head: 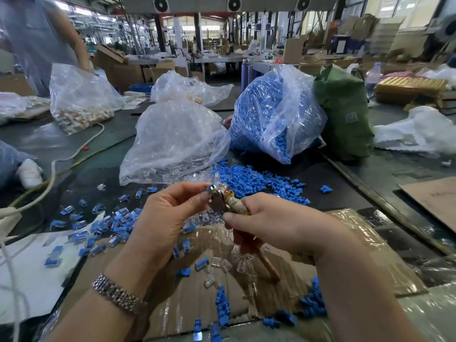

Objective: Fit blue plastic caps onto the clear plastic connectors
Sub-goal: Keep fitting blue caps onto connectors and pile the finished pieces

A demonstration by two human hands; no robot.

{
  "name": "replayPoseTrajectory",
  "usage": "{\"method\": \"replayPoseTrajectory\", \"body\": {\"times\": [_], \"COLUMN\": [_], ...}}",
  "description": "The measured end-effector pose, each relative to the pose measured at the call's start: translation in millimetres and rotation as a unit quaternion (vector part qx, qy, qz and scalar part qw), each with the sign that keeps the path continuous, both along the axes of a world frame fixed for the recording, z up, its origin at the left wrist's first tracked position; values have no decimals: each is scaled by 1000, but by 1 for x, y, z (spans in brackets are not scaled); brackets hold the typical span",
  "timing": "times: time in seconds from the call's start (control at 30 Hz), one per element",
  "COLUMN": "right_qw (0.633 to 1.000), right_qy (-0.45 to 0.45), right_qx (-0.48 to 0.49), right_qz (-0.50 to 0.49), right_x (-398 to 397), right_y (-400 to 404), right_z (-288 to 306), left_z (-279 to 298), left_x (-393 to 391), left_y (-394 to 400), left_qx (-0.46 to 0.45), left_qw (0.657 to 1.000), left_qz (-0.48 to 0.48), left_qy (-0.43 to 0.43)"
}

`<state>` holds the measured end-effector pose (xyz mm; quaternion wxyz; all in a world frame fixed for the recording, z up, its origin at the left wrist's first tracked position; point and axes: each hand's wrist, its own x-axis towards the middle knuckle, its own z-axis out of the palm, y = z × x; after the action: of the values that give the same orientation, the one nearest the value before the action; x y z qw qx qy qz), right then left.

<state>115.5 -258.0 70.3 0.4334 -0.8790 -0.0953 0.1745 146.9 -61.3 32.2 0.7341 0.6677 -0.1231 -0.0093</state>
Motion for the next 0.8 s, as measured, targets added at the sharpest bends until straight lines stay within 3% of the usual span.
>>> {"method": "replayPoseTrajectory", "body": {"times": [0.47,0.57,0.67,0.8], "right_qw": [999,988,962,933], "right_qy": [-27,-80,-78,-35], "right_qx": [3,-80,-204,-296], "right_qz": [-22,-104,-161,-200], "right_x": [1,4,8,12], "right_y": [2,-13,-24,-27], "right_z": [-1,-4,-11,-23], "left_z": [0,1,-1,-1], "left_x": [3,7,5,-2], "left_y": [2,14,16,19], "left_qx": [27,122,290,531], "left_qw": [996,984,939,806], "left_qz": [62,103,152,227], "left_qy": [-61,-84,-101,-131]}}
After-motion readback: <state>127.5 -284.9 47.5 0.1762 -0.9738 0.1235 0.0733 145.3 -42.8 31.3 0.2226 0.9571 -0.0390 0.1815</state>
